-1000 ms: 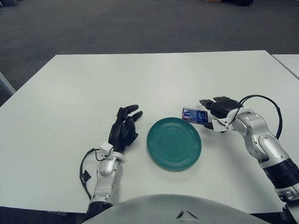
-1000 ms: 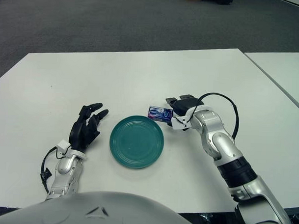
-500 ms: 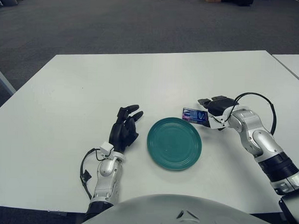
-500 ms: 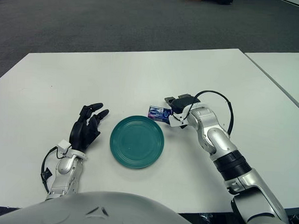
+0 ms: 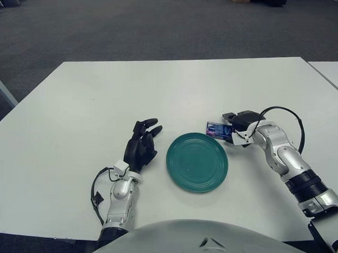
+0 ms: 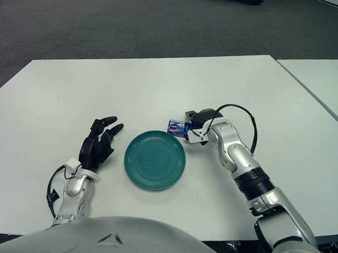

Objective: Put the gum into the plate.

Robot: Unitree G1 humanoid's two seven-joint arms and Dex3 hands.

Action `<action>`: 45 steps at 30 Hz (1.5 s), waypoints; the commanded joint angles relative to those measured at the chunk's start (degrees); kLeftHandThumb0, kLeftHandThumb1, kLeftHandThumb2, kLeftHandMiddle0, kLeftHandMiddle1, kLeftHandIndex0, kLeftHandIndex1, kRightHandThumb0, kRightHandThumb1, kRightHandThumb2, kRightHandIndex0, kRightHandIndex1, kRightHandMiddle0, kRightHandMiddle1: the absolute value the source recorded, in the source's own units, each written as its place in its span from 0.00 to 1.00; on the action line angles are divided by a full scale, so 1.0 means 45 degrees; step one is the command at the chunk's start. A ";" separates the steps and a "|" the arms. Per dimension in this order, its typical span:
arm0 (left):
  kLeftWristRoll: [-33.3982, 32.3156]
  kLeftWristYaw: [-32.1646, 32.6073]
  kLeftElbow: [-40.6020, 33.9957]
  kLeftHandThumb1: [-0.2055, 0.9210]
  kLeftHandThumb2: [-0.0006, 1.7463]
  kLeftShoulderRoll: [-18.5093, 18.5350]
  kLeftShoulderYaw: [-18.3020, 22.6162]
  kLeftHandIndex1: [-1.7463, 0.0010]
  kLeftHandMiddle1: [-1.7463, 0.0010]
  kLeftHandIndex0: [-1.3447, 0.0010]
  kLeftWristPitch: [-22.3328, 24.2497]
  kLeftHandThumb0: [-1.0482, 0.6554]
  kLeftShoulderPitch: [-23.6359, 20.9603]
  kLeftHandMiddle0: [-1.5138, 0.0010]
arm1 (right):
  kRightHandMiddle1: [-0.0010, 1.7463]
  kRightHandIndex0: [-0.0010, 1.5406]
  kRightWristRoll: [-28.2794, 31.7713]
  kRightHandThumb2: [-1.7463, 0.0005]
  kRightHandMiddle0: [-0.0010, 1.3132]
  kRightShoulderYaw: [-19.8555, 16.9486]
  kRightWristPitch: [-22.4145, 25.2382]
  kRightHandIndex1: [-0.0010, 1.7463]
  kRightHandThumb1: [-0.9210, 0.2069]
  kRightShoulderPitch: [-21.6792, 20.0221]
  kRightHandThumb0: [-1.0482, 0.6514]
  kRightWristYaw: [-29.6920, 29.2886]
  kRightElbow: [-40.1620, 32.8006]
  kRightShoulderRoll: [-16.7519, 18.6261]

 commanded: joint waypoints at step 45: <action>-0.0524 -0.0109 0.1138 1.00 0.49 -0.0686 -0.0340 0.38 0.68 0.90 -0.0060 0.09 0.0624 0.74 | 1.00 0.29 -0.1344 0.52 0.26 0.1447 0.0890 0.12 0.21 0.0377 0.39 -0.6260 0.2734 0.0577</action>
